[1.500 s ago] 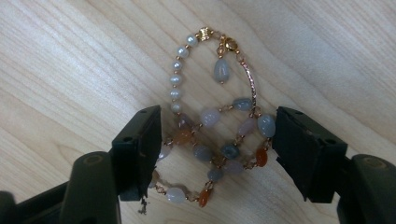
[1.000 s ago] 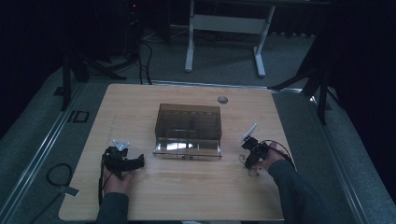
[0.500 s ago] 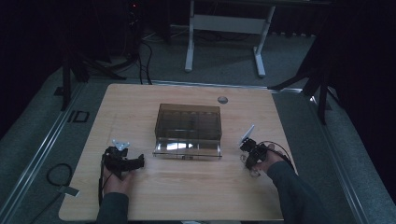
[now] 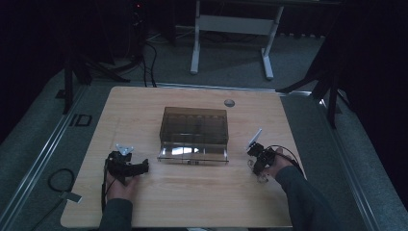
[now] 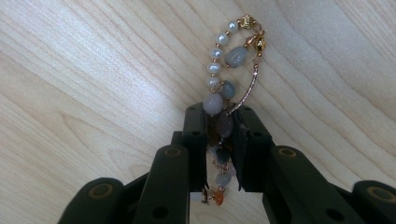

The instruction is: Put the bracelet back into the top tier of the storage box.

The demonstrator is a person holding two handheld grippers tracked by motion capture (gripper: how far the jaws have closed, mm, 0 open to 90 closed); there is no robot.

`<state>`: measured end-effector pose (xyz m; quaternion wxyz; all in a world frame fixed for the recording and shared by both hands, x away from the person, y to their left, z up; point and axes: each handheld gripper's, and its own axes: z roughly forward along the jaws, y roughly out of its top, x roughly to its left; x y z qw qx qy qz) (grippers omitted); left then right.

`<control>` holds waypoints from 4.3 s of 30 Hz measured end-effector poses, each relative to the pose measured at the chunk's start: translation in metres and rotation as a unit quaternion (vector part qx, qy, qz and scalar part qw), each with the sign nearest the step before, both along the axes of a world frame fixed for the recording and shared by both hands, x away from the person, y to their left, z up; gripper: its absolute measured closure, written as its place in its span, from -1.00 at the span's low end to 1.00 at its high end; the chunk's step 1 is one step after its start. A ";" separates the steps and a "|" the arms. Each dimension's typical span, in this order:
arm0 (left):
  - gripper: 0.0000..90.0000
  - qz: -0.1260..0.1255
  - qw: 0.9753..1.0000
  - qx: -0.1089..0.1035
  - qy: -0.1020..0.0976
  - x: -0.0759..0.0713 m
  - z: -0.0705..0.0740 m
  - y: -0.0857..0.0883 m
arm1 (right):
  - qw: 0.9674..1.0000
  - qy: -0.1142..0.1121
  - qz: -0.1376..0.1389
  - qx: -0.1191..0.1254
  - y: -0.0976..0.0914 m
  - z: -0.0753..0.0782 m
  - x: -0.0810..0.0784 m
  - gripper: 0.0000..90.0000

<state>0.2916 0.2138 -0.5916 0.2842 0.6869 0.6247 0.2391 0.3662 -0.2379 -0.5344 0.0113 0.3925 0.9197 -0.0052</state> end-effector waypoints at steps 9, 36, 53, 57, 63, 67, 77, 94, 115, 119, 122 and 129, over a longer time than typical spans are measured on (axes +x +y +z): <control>-0.94 0.000 1.000 0.000 0.000 0.000 0.000 0.000 | 1.000 0.004 0.002 0.005 -0.001 0.004 0.001 0.87; -0.94 0.000 1.000 0.000 0.000 0.000 0.000 0.000 | 0.998 -0.020 0.028 0.052 0.005 0.048 -0.012 0.87; -0.94 0.000 1.000 0.000 0.000 0.000 0.000 0.000 | 0.997 -0.018 0.056 0.044 0.016 0.069 -0.016 0.87; -0.94 0.000 1.000 0.000 0.000 0.000 0.000 0.000 | 0.997 -0.017 0.061 0.042 0.016 0.072 -0.016 0.87; -0.94 0.000 1.000 0.000 0.000 0.000 0.000 0.000 | 0.997 -0.018 0.068 0.041 0.017 0.077 -0.017 0.87; -0.94 0.000 1.000 0.000 -0.001 0.000 0.000 0.000 | 0.996 -0.017 0.074 0.041 0.018 0.082 -0.017 0.87; -0.94 0.001 1.000 0.000 -0.001 0.000 0.000 0.000 | 0.995 -0.017 0.085 0.039 0.022 0.094 -0.018 0.87; -0.94 0.001 1.000 0.000 -0.001 0.000 0.000 0.000 | 0.993 -0.019 0.110 0.035 0.028 0.110 -0.020 0.87; -0.94 0.001 1.000 0.000 0.000 0.000 0.000 0.000 | 0.990 -0.027 0.137 0.027 0.044 0.130 -0.015 0.87; -0.94 0.000 1.000 0.000 0.000 0.000 0.000 0.000 | 0.989 -0.030 0.138 0.029 0.046 0.135 -0.015 0.87; -0.94 0.000 1.000 0.000 0.000 0.000 0.000 0.000 | 0.989 -0.031 0.142 0.030 0.048 0.138 -0.014 0.87; -0.94 0.000 1.000 0.000 0.000 0.000 0.000 0.000 | 0.988 -0.034 0.147 0.032 0.051 0.142 -0.012 0.87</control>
